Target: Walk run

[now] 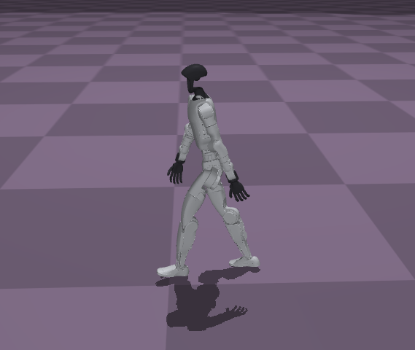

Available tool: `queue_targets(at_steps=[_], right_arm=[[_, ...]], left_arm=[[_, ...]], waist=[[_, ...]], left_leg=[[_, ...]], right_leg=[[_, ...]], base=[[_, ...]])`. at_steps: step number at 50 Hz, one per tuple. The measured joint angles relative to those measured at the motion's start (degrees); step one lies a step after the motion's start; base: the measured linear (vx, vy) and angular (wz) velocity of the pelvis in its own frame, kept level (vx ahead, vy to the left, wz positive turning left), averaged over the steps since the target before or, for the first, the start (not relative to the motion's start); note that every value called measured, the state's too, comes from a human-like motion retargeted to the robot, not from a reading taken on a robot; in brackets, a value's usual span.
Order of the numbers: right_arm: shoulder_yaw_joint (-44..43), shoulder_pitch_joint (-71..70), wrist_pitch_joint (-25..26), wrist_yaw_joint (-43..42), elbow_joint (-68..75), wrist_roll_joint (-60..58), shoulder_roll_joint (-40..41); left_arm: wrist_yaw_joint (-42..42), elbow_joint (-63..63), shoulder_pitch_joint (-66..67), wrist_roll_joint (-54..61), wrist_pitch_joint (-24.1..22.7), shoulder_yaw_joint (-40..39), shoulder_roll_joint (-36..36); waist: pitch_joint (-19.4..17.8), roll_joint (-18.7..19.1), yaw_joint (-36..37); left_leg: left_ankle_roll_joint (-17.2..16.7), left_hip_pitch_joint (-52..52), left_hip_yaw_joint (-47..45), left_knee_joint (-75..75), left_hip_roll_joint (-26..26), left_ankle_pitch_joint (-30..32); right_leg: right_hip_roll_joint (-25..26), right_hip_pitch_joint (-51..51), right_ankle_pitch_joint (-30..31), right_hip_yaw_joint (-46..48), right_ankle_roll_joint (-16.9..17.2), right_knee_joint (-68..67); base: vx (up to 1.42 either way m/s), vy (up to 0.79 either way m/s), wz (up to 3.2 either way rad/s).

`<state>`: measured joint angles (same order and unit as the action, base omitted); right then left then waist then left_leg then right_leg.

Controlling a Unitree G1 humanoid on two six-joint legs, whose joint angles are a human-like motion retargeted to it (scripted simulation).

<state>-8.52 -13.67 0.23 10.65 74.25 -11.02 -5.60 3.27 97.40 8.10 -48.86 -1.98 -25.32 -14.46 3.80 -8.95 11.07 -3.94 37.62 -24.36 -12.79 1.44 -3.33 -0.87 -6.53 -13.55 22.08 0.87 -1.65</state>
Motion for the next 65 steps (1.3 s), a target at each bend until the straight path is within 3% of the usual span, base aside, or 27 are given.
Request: queue_targets(at_steps=[2,5,7,10,11,12,13,15,18,23,27,29,32,33,35,37,38,40,42,45,48,51,55,58,60,62,65], right_arm=[[-0.22,-1.84,0.49,0.13,0.27,0.47,0.01],[-0.14,-2.07,1.01,0.5,2.03,2.44,1.34],[-0.29,0.47,0.2,2.41,3.35,1.79,2.18],[2.22,6.2,-0.7,2.62,4.68,-0.62,3.11],[2.66,7.72,-0.32,2.12,5.29,-1.29,2.97],[2.81,9.1,-0.09,1.71,5.9,-2.04,2.75],[2.36,10.17,-0.14,1.51,6.5,-2.95,2.38],[0.7,12.41,-1.27,0.53,7.39,-4.2,2.02],[0.4,15.21,-3.41,-0.62,11.0,0.82,0.86],[-3.14,16.21,-1.17,-0.8,16.2,4.32,0.67],[-5.28,16.23,-0.98,0.71,16.94,5.95,2.13],[-6.08,16.57,-1.24,0.82,17.12,6.37,2.52],[-5.89,16.5,-1.7,-0.15,18.02,5.99,2.67],[-5.49,16.77,-2.48,-0.9,18.2,5.63,2.89],[-5.04,16.68,-4.32,-3.01,18.56,5.15,3.49],[-6.43,16.51,-5.01,-6.49,17.47,6.32,4.5],[-6.01,16.14,-5.43,-8.28,16.74,7.67,4.59],[-4.1,14.86,-6.74,-10.42,15.32,10.52,4.6],[-2.59,12.02,-7.24,-10.09,13.54,10.88,4.15],[-1.68,8.87,-5.97,-8.4,9.2,7.83,3.05],[0.04,6.7,-4.85,-5.06,3.75,5.12,0.99],[1.21,3.23,-3.62,-1.48,-1.04,2.65,-1.29],[1.31,-0.97,-2.24,1.0,-3.95,0.91,-3.68],[1.18,-1.76,-0.45,-2.09,-2.48,3.09,-1.76],[0.77,-0.11,0.95,-3.46,-0.73,6.97,0.55],[0.29,2.87,1.05,-2.07,1.63,9.58,2.88],[2.16,7.15,-0.33,-4.14,5.65,11.5,5.13]], left_arm=[[-1.12,0.0,0.58,1.35,1.71,-1.44,-0.14],[-1.3,0.0,1.12,5.63,3.26,-3.33,0.21],[-0.6,0.0,0.94,8.23,2.97,-6.04,1.44],[-0.22,0.0,-0.64,14.54,3.25,-8.98,4.04],[-0.06,0.0,-1.61,16.48,2.86,-8.68,4.17],[0.05,0.0,-2.81,18.38,2.43,-8.03,4.2],[0.08,0.0,-4.49,20.19,1.89,-6.65,4.02],[-0.08,-1.14,-8.28,23.21,0.99,-2.85,3.49],[-1.82,-5.9,-12.93,22.37,-2.48,2.77,1.74],[-6.36,-18.24,-19.4,21.54,-7.41,10.45,-2.5],[-10.38,-25.83,-24.3,21.8,-7.33,13.4,-6.35],[-10.65,-27.24,-25.06,21.08,-6.84,14.22,-6.11],[-9.79,-26.28,-23.15,20.4,-6.21,14.37,-4.5],[-10.14,-25.49,-21.62,19.6,-5.65,13.79,-3.9],[-11.37,-23.79,-18.22,15.39,-4.52,10.88,-2.33],[-9.58,-20.79,-15.22,12.4,-3.57,10.21,0.34],[-7.97,-18.76,-13.87,11.68,-2.79,9.53,1.68],[-5.84,-13.7,-11.94,11.23,-0.98,8.36,3.05],[-5.9,-9.37,-10.84,11.01,0.38,6.98,3.2],[-4.08,-5.19,-7.66,8.65,1.62,2.21,4.68],[-1.06,-1.68,-3.99,11.2,2.82,-4.56,5.69],[-3.55,0.0,-1.43,18.81,5.93,-10.01,5.39],[-7.71,0.0,0.46,24.3,8.91,-13.17,4.25],[-5.82,0.0,0.9,25.09,6.67,-13.07,3.55],[-3.57,0.0,0.73,24.51,5.44,-12.55,3.43],[-3.56,0.0,-0.83,23.34,4.88,-12.23,3.71],[-7.35,-0.13,-5.13,23.28,3.53,-9.93,3.49]], waist=[[-0.02,-0.63,1.21],[0.59,-0.89,0.35],[1.25,-0.27,0.93],[2.27,2.6,-1.08],[2.37,4.94,-2.09],[2.31,6.94,-2.93],[1.94,8.27,-3.44],[0.87,8.73,-5.58],[0.47,5.98,-10.18],[-0.46,4.86,-16.92],[-0.95,3.96,-22.17],[-0.1,4.27,-22.2],[2.42,4.69,-22.11],[2.94,4.58,-23.4],[4.15,2.19,-23.56],[3.39,0.18,-22.35],[3.05,-2.46,-20.01],[2.39,-6.12,-17.68],[1.16,-6.17,-16.38],[0.3,-2.37,-12.2],[0.05,-1.2,-6.66],[-1.11,0.38,-2.0],[-1.02,0.03,2.54],[0.44,0.9,2.65],[1.88,2.29,2.41],[2.41,3.43,3.3],[2.55,8.41,0.15]], left_leg=[[-0.22,1.82,-0.52,3.41,-0.69,-0.03],[7.63,1.44,-0.27,-1.85,-1.49,0.85],[9.74,-0.34,-1.61,-5.49,1.38,2.65],[10.7,-2.44,7.46,-13.81,3.38,-5.82],[10.65,-5.4,8.71,-13.3,4.53,-7.56],[10.45,-8.34,9.16,-12.67,5.84,-9.07],[9.93,-11.26,8.01,-11.82,7.45,-10.13],[9.44,-17.24,8.07,-7.41,5.72,-10.9],[9.56,-25.52,8.0,1.93,-0.7,-9.83],[9.61,-35.57,9.72,8.25,-5.82,-13.09],[8.54,-42.33,14.33,9.43,-7.9,-16.6],[6.45,-44.56,15.28,8.59,-7.53,-15.71],[2.54,-46.71,14.29,5.33,-6.93,-7.35],[1.75,-47.96,13.44,3.58,-6.7,-2.22],[3.49,-49.85,3.75,-0.05,-6.91,13.26],[8.06,-48.26,-4.79,-12.3,-2.45,21.53],[10.84,-47.04,-8.14,-18.33,-3.32,22.31],[13.69,-43.17,-12.06,-28.7,-2.4,14.57],[14.27,-35.77,-13.73,-37.16,2.39,8.3],[7.66,-21.5,-6.94,-41.07,4.76,3.43],[6.26,-12.2,-6.52,-31.1,2.97,0.28],[6.42,-4.47,-5.3,-17.17,2.84,-2.38],[5.17,4.37,5.72,-0.18,-0.61,-2.66],[6.95,5.11,3.17,-1.52,0.26,-1.27],[9.5,1.71,-6.21,-4.48,3.0,1.08],[8.32,2.07,6.39,-10.84,4.39,-0.78],[7.85,-5.95,9.61,-12.83,7.91,-8.4]], right_leg=[[-0.22,-1.86,0.79,-1.4,1.76,-1.13],[0.2,-4.64,6.95,-2.61,4.31,-4.08],[1.2,-5.51,17.57,-3.27,2.83,-8.26],[0.43,-1.75,37.67,-0.49,0.02,-23.04],[0.05,-0.75,38.83,3.51,-3.15,-28.65],[-0.67,0.71,37.86,6.82,-5.66,-34.2],[-2.04,3.09,32.63,8.78,-6.85,-39.63],[-5.79,11.25,24.36,9.28,-6.05,-49.17],[-11.19,24.79,16.97,8.31,-4.67,-53.38],[-12.3,38.77,8.06,10.7,-5.62,-32.57],[-9.52,47.12,6.56,2.95,-3.31,-11.56],[-9.33,49.01,5.45,1.52,-3.13,-10.4],[-10.9,47.61,4.25,5.18,-6.36,-17.51],[-11.85,45.22,9.41,9.12,-7.49,-16.62],[-13.24,45.67,8.92,-2.05,-9.1,-23.23],[-17.39,40.56,4.87,-0.66,-8.09,-25.39],[-18.57,37.48,3.12,-1.74,-7.59,-24.77],[-21.87,31.39,0.73,0.74,-6.51,-23.37],[-19.55,25.26,0.15,2.85,-5.64,-19.07],[-11.15,15.89,2.0,7.21,-4.91,-8.76],[-6.03,9.42,1.93,7.28,-3.66,-2.9],[-1.93,3.75,1.09,5.11,-1.91,0.07],[-1.48,-0.82,1.11,2.63,1.72,0.29],[-1.15,-3.98,6.43,0.9,5.42,-2.04],[-0.25,-5.94,14.01,-0.2,5.85,-5.01],[-0.65,-5.33,27.5,-0.76,1.05,-11.78],[-2.24,-1.35,40.31,7.48,-7.17,-30.46]], base=[[0.96,-0.01,-0.37],[1.35,0.01,0.06],[1.32,-0.05,-0.41],[1.36,0.03,-0.31],[1.25,0.12,0.06],[1.39,0.12,-0.14],[1.35,0.08,-0.09],[1.11,0.04,0.26],[0.9,0.02,0.74],[1.06,-0.11,0.73],[0.87,-0.24,1.09],[1.33,-0.4,0.49],[1.28,-0.31,0.26],[1.31,-0.35,0.56],[1.54,-0.5,0.5],[1.47,-0.41,0.38],[1.36,-0.37,-0.35],[1.17,-0.34,-0.27],[0.89,-0.28,0.13],[1.1,-0.25,-0.31],[0.94,-0.2,-0.82],[1.14,-0.16,-0.97],[1.17,-0.03,-0.77],[1.17,0.04,-0.42],[1.6,0.16,-0.37],[1.52,0.13,-0.69],[1.41,0.11,-0.18]])
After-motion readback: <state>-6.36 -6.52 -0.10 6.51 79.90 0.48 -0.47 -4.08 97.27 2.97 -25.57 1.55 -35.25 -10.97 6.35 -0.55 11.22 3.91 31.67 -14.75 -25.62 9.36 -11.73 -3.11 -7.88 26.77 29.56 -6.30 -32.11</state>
